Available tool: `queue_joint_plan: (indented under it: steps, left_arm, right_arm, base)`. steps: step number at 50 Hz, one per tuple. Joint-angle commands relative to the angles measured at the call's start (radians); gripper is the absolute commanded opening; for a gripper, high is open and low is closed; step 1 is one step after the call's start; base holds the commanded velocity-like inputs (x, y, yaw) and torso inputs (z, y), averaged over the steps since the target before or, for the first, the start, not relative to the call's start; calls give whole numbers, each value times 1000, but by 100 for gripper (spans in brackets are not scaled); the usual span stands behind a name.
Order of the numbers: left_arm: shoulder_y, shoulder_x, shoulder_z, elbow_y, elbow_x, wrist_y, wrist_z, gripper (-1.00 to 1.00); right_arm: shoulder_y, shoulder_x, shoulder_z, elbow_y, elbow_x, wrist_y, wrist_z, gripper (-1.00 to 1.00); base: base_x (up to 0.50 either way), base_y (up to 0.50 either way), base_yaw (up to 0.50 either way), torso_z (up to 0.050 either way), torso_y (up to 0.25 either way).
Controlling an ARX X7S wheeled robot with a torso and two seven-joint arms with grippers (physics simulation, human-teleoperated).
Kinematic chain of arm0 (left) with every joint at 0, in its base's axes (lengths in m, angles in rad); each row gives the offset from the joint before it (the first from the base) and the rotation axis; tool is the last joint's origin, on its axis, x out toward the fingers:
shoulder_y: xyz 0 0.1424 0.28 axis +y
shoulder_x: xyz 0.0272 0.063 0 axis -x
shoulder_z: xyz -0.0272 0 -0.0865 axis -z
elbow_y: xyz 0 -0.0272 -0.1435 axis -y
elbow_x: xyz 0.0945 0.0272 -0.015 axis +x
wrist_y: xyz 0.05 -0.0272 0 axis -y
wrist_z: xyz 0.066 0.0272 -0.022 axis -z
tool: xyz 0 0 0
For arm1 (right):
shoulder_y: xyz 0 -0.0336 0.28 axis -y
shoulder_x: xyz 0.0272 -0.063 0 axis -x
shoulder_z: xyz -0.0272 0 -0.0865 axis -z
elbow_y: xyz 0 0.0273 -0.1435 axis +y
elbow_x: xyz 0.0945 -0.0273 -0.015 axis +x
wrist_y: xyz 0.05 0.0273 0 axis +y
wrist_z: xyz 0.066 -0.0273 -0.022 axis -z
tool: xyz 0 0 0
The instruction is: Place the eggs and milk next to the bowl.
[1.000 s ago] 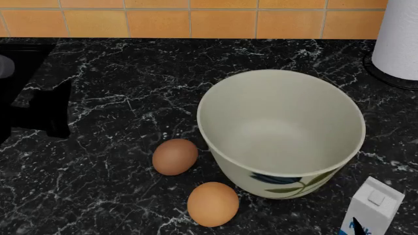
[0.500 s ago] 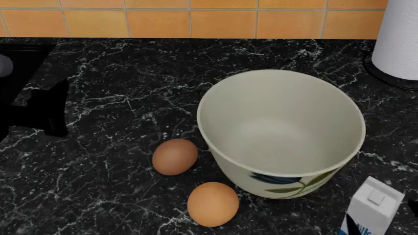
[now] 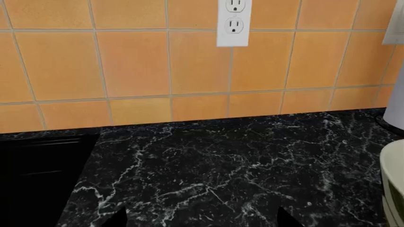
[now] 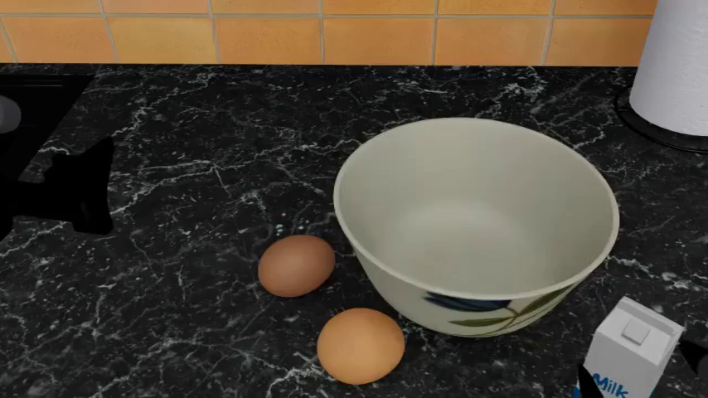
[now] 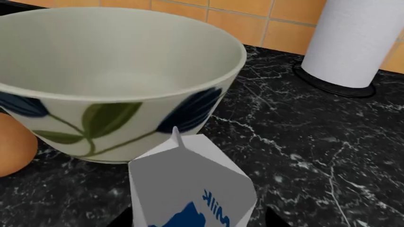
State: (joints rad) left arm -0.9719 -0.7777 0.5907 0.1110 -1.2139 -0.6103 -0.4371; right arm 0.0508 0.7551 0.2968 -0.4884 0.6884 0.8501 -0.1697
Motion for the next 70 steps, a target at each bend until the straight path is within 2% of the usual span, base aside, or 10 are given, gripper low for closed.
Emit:
queue_joint_plan:
  steps: [1,3,4,25,70]
  left_arm:
    - [3,-1,-2,4,-4,-1,-5,100]
    - [2,1,0,2,-2,-1,-3,100]
    - [2,1,1,2,0,-1,-2,100]
    - [9,1,0,-3,5,10,8,100]
    - [37,-30,-21,8,-1,29,4,100]
  right_arm:
    - [13,0,-10,10,-2,-2,-3,100]
    - [14,1,-3,2,5,6,2,100]
    - [12,2,-3,0,5,6,2,-100]
    - [18,12,15,-29,33,24,7,-100]
    - [160,-10,-129,71,-9,-12,-10,-100]
  base:
    - [0,0,0,0,0]
    - [0,0,0,0,0]
    - [0,0,0,0,0]
    - [0,0,0,0,0]
    - [0,0,0,0,1]
